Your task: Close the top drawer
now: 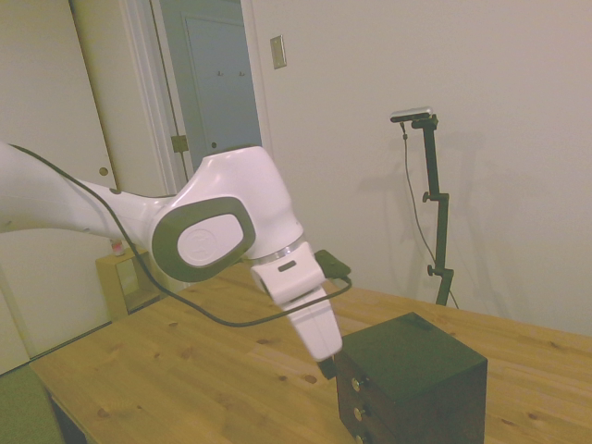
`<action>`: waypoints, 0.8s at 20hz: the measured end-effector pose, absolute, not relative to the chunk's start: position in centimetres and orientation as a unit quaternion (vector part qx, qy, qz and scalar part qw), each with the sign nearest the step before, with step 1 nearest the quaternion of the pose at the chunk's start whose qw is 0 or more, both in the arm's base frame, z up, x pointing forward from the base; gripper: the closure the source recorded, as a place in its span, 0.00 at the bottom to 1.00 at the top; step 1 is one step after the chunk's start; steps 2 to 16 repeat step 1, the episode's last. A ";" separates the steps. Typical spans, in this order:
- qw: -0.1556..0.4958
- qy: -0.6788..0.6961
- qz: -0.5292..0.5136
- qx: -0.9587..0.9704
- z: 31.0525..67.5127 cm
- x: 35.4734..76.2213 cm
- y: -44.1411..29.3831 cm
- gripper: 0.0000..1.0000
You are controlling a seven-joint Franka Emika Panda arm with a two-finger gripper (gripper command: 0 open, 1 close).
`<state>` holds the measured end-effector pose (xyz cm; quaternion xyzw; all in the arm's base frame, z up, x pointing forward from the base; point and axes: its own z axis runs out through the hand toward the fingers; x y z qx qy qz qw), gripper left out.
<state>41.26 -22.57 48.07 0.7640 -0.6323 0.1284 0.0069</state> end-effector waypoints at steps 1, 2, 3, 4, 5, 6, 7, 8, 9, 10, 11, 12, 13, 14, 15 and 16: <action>0.000 -0.626 0.123 0.770 48.1 41.0 -21.1 0.00; 0.000 -0.626 0.123 0.770 48.1 41.0 -21.1 0.00; 0.000 -0.626 0.123 0.770 48.1 41.0 -21.1 0.00; 0.000 -0.626 0.123 0.770 48.1 41.0 -21.1 0.00; 0.000 -0.626 0.123 0.770 48.1 41.0 -21.1 0.00; 0.000 -0.626 0.123 0.770 48.1 41.0 -21.1 0.00; 0.000 -0.626 0.123 0.770 48.1 41.0 -21.1 0.00; 0.000 -0.626 0.123 0.770 48.1 41.0 -21.1 0.00; 0.000 -0.626 0.123 0.770 48.1 41.0 -21.1 0.00; 0.000 -0.626 0.123 0.770 48.1 41.0 -21.1 0.00; 0.000 -0.626 0.123 0.770 48.1 41.0 -21.1 0.00; 0.000 -0.626 0.123 0.770 48.1 41.0 -21.1 0.00; 0.000 -0.626 0.123 0.770 48.1 41.0 -21.1 0.00; 0.000 -0.626 0.123 0.770 48.1 41.0 -21.1 0.00; 0.000 -0.626 0.123 0.770 48.1 41.0 -21.1 0.00; 0.000 -0.626 0.123 0.770 48.1 41.0 -21.1 0.00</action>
